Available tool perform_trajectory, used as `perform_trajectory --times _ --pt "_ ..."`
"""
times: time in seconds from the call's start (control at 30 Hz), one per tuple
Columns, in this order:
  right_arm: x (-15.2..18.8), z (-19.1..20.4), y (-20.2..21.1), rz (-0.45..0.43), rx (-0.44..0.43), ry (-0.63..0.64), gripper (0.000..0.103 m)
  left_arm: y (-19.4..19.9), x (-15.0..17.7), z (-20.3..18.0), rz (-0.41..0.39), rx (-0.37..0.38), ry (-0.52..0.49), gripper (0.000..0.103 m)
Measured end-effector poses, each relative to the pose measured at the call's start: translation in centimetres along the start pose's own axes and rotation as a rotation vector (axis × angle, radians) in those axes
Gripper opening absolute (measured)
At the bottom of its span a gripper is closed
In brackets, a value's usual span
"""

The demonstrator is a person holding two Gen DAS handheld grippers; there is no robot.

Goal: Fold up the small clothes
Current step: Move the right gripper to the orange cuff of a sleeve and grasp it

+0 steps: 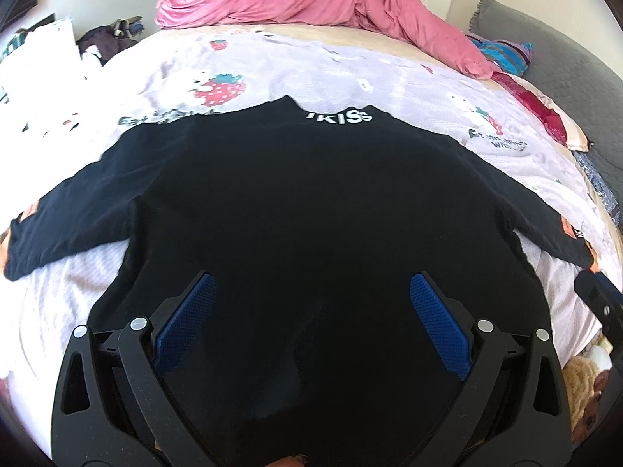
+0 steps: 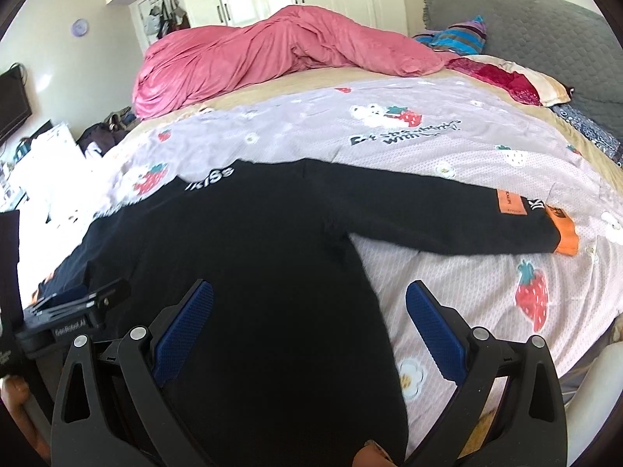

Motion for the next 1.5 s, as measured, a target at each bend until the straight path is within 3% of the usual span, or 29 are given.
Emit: perform_trajectory --times 0.57,0.73,1.2,1.5 --pt "-5.6 -4.9 -3.7 -0.003 0.052 -0.2 0.099 -3.7 -6.1 -4.1 0.022 0.1 -0.081 0.094" --pt "-6.6 -8.1 -4.6 -0.01 0.114 -0.266 0.099 -5.4 -7.7 -4.5 0.033 0.11 -0.09 0.094" --pt "-5.8 -19.0 -5.0 -0.031 0.293 -0.514 0.099 -9.2 -10.1 -4.9 0.02 0.153 -0.136 0.094" --pt "-4.6 -25.3 -6.5 -0.009 0.314 -0.73 0.099 -11.7 -10.9 -3.9 0.048 0.125 -0.168 0.094"
Point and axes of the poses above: each gripper's, at about its wrist camera, not at the fingertips, and y roughly against the way its jaws point, z to its left, x to its underside, the point moved 8 cm from there along -y, roughly the way its jaws point, and after that the axes turned 9 degrees about -y, right-handed, at the moved point
